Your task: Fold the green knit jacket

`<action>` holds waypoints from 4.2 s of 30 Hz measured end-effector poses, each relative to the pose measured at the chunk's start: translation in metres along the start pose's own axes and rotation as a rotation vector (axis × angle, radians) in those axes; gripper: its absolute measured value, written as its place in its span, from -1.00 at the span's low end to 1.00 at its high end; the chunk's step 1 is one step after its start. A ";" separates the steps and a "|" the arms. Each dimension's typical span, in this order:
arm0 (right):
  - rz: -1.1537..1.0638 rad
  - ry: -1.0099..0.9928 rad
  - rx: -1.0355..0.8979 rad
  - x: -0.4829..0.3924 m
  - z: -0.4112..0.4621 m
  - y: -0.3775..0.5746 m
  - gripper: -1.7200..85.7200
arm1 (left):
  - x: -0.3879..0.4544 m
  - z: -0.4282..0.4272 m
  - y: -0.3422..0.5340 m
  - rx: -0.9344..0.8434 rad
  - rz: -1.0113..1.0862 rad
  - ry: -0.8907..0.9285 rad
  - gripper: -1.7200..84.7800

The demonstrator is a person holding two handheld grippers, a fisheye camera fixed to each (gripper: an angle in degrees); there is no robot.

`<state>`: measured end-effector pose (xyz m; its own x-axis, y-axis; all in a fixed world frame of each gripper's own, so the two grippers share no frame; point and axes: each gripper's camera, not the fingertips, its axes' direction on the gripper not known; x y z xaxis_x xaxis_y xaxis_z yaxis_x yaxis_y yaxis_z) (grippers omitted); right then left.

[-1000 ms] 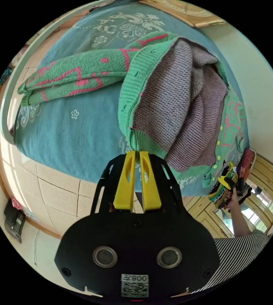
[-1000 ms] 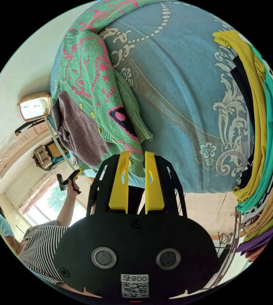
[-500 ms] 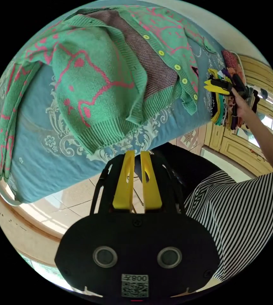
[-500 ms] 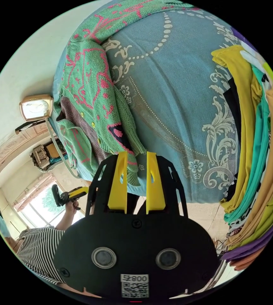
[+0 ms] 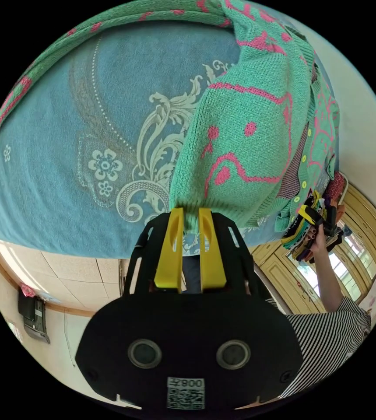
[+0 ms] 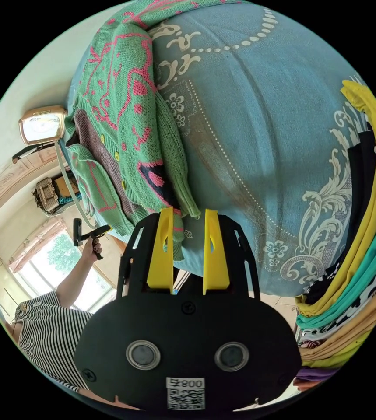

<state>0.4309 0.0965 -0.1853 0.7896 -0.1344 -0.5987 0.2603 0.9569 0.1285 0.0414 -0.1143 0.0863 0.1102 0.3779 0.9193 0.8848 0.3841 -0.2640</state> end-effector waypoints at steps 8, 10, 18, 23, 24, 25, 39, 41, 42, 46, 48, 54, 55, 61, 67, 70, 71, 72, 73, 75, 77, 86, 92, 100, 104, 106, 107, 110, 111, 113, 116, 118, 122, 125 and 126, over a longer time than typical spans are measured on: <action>-0.062 -0.086 -0.040 0.011 -0.011 0.002 -0.91 | 0.008 -0.025 0.019 -0.001 0.097 0.024 -0.93; -0.064 -0.146 -0.040 0.018 -0.022 0.018 -0.91 | 0.003 -0.034 0.031 0.001 0.097 0.043 -0.93; 0.033 -0.322 -0.004 0.059 -0.055 0.122 -0.93 | -0.016 -0.065 0.084 0.012 0.081 0.081 -0.94; 0.220 -0.210 -0.060 0.119 -0.010 0.108 -0.94 | -0.034 -0.030 0.061 -0.001 -0.028 0.062 -0.92; 0.231 -0.177 -0.078 0.122 -0.006 0.104 -0.94 | -0.034 -0.028 0.059 -0.002 -0.036 0.063 -0.91; 0.231 -0.110 -0.086 0.119 -0.004 0.099 -0.94 | -0.031 -0.028 0.056 0.002 -0.030 0.046 -0.91; -0.362 0.180 0.156 -0.207 -0.016 -0.099 -0.79 | 0.072 -0.083 -0.041 0.278 0.302 0.070 -0.79; -0.410 0.243 0.217 -0.254 -0.027 -0.144 -0.78 | 0.093 -0.097 -0.080 0.337 0.348 0.045 -0.78; -0.415 0.257 0.238 -0.263 -0.032 -0.154 -0.78 | 0.097 -0.100 -0.090 0.347 0.352 0.036 -0.78; -0.415 0.356 0.336 -0.312 -0.057 -0.225 -0.74 | 0.119 -0.120 -0.150 0.416 0.355 0.013 -0.77; -0.405 0.381 0.367 -0.327 -0.064 -0.254 -0.72 | 0.128 -0.127 -0.170 0.443 0.358 -0.027 -0.77; -0.381 0.483 0.360 -0.361 -0.042 -0.335 -0.73 | 0.148 -0.129 -0.230 0.446 0.352 -0.098 -0.80; -0.368 0.514 0.330 -0.363 -0.031 -0.349 -0.75 | 0.152 -0.126 -0.240 0.425 0.351 -0.116 -0.82; -0.402 0.481 0.326 -0.373 -0.036 -0.354 -0.90 | 0.175 -0.124 -0.247 0.413 0.436 -0.125 -0.93; -0.492 0.367 0.431 -0.398 -0.124 -0.319 -0.93 | 0.207 -0.180 -0.222 0.577 0.582 -0.045 -0.94; -0.466 0.320 0.457 -0.407 -0.159 -0.347 -0.93 | 0.225 -0.196 -0.242 0.625 0.579 -0.074 -0.94; -0.435 0.314 0.441 -0.408 -0.162 -0.373 -0.92 | 0.230 -0.198 -0.260 0.619 0.548 -0.080 -0.94; -0.417 0.304 0.420 -0.407 -0.162 -0.390 -0.92 | 0.232 -0.197 -0.270 0.605 0.537 -0.087 -0.94; -0.382 0.300 0.358 -0.404 -0.155 -0.425 -0.91 | 0.236 -0.189 -0.292 0.557 0.517 -0.151 -0.94; -0.298 0.365 0.282 -0.391 -0.137 -0.469 -0.91 | 0.230 -0.175 -0.318 0.483 0.430 -0.207 -0.93; -0.255 0.335 0.218 -0.376 -0.124 -0.490 -0.89 | 0.221 -0.168 -0.312 0.508 0.415 -0.136 -0.92; -0.606 0.385 0.215 -0.420 -0.021 -0.288 -0.76 | 0.197 -0.101 -0.216 0.398 0.586 -0.043 -0.88; -0.501 0.461 0.059 -0.401 0.102 -0.278 -0.83 | 0.193 -0.040 -0.193 0.205 0.556 0.011 -0.85; -0.550 0.573 0.051 -0.421 0.100 -0.290 -0.95 | 0.205 -0.003 -0.203 0.120 0.591 -0.167 -0.92; -0.534 0.513 0.075 -0.422 0.084 -0.291 -0.94 | 0.194 -0.015 -0.199 0.141 0.555 -0.065 -0.93; -0.547 0.500 0.107 -0.427 0.076 -0.285 -0.92 | 0.191 -0.019 -0.194 0.152 0.556 -0.043 -0.94; -0.529 0.535 0.142 -0.430 0.073 -0.283 -0.88 | 0.190 -0.020 -0.191 0.158 0.556 -0.033 -0.94; -0.542 0.587 0.162 -0.438 0.079 -0.285 -0.77 | 0.188 -0.013 -0.192 0.129 0.541 -0.066 -0.94; -0.545 0.587 0.152 -0.439 0.083 -0.287 -0.77 | 0.188 -0.009 -0.194 0.113 0.539 -0.074 -0.94; -0.546 0.641 0.152 -0.443 0.094 -0.295 -0.78 | 0.186 -0.002 -0.194 0.112 0.553 -0.091 -0.95; -0.551 0.683 0.133 -0.452 0.095 -0.296 -0.84 | 0.181 -0.006 -0.194 0.106 0.541 -0.066 -0.96; -0.558 0.661 0.131 -0.455 0.086 -0.293 -0.88 | 0.177 -0.009 -0.193 0.096 0.529 -0.026 -0.96; -0.602 0.426 0.215 -0.481 0.014 -0.269 -0.91 | 0.180 -0.024 -0.177 0.099 0.562 0.092 -0.96; -0.640 0.380 0.258 -0.501 -0.007 -0.270 -0.91 | 0.188 -0.020 -0.170 0.063 0.591 0.169 -0.96; -0.643 0.383 0.235 -0.502 -0.001 -0.277 -0.91 | 0.189 -0.017 -0.170 0.052 0.593 0.174 -0.96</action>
<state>-0.0380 -0.1011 0.0786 0.2080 -0.5045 -0.8380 0.7460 0.6359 -0.1977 -0.0803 -0.1218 0.3099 0.6528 0.3983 0.6444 0.6272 0.1930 -0.7546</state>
